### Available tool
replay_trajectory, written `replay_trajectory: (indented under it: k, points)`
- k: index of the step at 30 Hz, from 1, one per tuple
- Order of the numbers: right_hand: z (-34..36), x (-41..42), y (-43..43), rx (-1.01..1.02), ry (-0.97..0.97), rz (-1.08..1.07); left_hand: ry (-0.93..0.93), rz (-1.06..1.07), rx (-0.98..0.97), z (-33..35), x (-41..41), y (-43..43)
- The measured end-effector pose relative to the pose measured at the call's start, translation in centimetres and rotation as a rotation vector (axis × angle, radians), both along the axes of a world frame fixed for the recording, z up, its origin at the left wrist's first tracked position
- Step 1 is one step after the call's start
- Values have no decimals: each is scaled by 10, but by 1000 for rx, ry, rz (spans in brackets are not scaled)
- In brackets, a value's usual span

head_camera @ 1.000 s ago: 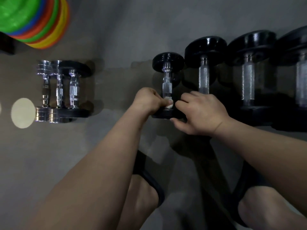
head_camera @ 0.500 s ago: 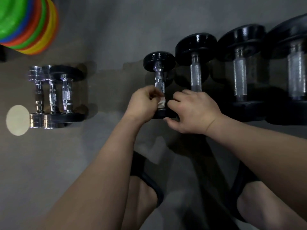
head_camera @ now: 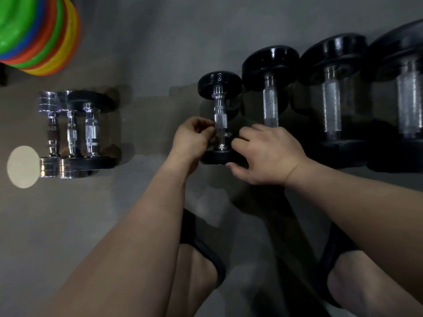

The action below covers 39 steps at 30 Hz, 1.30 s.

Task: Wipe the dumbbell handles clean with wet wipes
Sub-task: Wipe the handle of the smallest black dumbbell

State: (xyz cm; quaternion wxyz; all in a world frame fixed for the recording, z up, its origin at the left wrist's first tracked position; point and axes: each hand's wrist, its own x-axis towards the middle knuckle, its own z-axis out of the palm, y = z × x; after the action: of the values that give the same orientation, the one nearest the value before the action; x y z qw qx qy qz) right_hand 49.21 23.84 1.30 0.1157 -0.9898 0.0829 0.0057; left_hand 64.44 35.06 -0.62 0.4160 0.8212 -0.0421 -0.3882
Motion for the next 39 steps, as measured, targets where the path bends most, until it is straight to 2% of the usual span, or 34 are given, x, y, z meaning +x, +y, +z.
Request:
replay_trajectory:
  k: [5,11,17,21,24,29,33,34,39]
  points:
    - [-1,0,1,12,-5,-3,72,-83,-5,2,8,1]
    - [-3,0,1,21,-14,-10,163,251,-173,-2,-2,6]
    - [-3,0,1,13,-16,-12,-23,159,-5,-1,-11,-8]
    - [-2,1,2,17,-18,-9,-182,205,57,-3,-3,-35]
    - [-2,1,1,23,-27,-14,-242,260,31,-6,7,-58]
    - [-3,0,1,41,-42,-16,-183,450,-45,-15,7,-68]
    - [-4,0,1,41,-47,-14,155,490,-119,-21,10,-60]
    - [-4,0,1,47,-52,-16,183,463,-132,-21,12,-60]
    - [-5,0,0,56,-66,-9,23,346,-113,-21,4,-52]
